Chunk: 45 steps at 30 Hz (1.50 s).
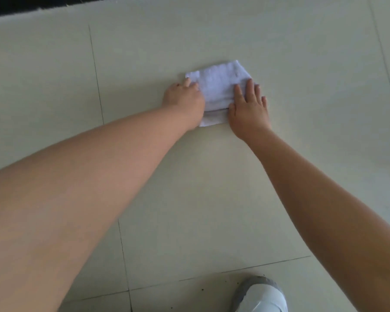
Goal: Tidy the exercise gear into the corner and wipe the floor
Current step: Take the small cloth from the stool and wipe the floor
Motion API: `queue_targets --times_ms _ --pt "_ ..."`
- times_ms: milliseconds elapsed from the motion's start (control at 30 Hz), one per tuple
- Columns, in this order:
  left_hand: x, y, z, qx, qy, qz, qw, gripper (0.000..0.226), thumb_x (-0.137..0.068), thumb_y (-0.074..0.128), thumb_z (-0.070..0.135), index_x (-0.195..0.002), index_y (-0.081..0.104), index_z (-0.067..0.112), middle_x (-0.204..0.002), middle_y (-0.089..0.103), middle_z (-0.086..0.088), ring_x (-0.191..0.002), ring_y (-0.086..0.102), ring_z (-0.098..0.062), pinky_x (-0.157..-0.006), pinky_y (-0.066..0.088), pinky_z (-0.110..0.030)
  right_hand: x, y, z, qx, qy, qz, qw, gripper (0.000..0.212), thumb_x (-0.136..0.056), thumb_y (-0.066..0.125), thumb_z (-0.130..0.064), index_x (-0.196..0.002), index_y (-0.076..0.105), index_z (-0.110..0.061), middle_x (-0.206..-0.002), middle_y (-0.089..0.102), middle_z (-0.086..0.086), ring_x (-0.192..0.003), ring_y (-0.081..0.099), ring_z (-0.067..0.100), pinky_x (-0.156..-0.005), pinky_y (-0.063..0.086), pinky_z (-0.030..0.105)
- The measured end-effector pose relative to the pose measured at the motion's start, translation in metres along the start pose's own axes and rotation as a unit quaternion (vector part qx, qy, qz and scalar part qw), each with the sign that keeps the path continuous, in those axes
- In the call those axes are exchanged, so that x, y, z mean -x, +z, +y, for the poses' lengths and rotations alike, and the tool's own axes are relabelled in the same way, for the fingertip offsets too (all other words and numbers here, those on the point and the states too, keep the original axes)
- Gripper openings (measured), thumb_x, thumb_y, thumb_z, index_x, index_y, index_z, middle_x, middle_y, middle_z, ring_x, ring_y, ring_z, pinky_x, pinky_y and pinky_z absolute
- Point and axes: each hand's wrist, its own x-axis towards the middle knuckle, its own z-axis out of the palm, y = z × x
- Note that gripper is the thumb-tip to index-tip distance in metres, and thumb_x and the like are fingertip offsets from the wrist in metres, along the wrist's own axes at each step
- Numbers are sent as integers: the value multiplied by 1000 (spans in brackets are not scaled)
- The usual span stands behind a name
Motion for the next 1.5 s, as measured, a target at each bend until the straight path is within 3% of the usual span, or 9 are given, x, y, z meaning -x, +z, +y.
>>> queue_targets --times_ms 200,300,500,733,967,1133,1300,1400,1500 --pt "78 54 -87 33 -64 4 997 39 -94 43 7 -129 49 -9 -143 43 -22 -137 37 -32 -108 39 -41 29 40 -87 6 -115 -58 992 52 -101 23 -24 -151 7 -18 -159 -8 8 -148 -8 22 -119 -6 33" --pt "126 86 -77 8 -49 58 997 41 -78 45 12 -94 69 -17 -103 68 -32 -99 67 -44 -80 56 -48 71 61 -88 5 -123 -87 989 53 -101 24 -23 -151 7 -17 -159 -8 8 -148 -7 22 -119 -7 32" --pt "164 108 -2 68 70 107 989 40 -72 43 11 -86 75 -9 -96 74 -23 -89 73 -34 -74 58 -42 144 75 -21 86 -41 -87 992 52 -81 35 -27 -120 63 -8 -125 62 19 -112 63 32 -91 48 44" --pt "76 65 47 97 113 148 978 48 -62 32 11 -69 79 3 -76 78 -6 -74 76 -17 -63 57 -22 101 26 39 75 27 -42 996 54 -101 25 -25 -150 6 -13 -158 -6 14 -148 -2 28 -120 1 36" --pt "29 56 -48 23 28 147 989 45 -56 28 11 -48 71 2 -56 71 -5 -57 72 -17 -49 52 -16 -2 9 -41 67 -48 -21 996 53 -101 26 -21 -151 6 -13 -159 -7 12 -147 -4 28 -119 2 38" --pt "76 71 -131 33 -105 58 992 34 -89 39 2 -116 55 -13 -133 50 -27 -130 45 -33 -104 39 -39 -9 39 -145 64 -131 -64 987 58 -99 27 -19 -151 1 -16 -159 -12 8 -148 -9 23 -119 -5 35" --pt "153 117 -135 55 -127 89 986 41 -80 40 13 -89 70 -14 -99 70 -32 -93 69 -44 -84 53 -41 48 74 -164 54 -198 -103 973 60 -99 25 -19 -150 -5 -12 -158 -16 5 -147 -13 21 -117 -13 33" --pt "165 121 -113 62 -80 99 990 43 -74 40 14 -85 74 -10 -94 73 -25 -88 72 -39 -91 46 -38 83 84 -134 41 -171 -72 982 56 -93 22 -21 -147 22 -3 -157 14 16 -146 18 29 -116 4 34" --pt "145 109 -81 78 -10 117 990 43 -70 38 10 -81 77 -6 -91 75 -20 -83 74 -33 -65 59 -39 95 78 -97 70 -88 -84 990 56 -82 32 -26 -121 60 3 -128 58 24 -116 60 37 -96 42 46"
